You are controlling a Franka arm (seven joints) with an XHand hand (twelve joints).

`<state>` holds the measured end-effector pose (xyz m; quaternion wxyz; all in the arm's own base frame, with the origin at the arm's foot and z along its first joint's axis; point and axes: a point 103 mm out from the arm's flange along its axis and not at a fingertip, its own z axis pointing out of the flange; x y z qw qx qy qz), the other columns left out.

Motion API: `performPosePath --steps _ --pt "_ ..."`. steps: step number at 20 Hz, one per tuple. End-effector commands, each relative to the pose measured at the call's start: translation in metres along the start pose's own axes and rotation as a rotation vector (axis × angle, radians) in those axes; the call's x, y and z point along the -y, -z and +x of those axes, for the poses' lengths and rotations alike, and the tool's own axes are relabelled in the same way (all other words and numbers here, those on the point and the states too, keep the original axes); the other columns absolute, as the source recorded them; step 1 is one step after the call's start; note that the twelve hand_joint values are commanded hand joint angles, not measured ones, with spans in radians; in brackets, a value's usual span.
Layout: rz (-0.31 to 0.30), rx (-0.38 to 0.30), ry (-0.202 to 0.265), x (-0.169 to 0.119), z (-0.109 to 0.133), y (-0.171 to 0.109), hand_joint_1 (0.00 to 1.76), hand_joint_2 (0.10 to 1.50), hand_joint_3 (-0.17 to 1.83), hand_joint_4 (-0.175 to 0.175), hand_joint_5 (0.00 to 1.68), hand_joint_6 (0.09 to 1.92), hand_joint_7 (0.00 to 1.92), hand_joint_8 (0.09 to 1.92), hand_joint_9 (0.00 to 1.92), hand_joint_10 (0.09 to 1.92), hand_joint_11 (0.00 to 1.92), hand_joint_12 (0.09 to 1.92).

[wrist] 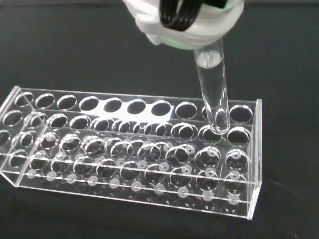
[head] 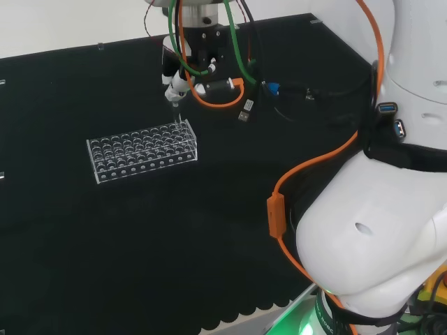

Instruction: Pick up the test tube.

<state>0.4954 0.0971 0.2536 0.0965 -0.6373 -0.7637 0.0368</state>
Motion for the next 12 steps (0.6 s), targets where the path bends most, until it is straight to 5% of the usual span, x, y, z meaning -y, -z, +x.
performPosePath --steps 1,12 --pt "-0.019 0.016 0.011 0.008 0.003 0.021 1.42 0.95 0.04 -0.175 1.27 0.5 1.43 0.52 1.25 0.35 0.52 1.36" --pt "-0.068 0.047 0.026 0.028 0.006 0.063 1.42 0.94 0.04 -0.175 1.28 0.47 1.44 0.48 1.27 0.31 0.52 1.36"
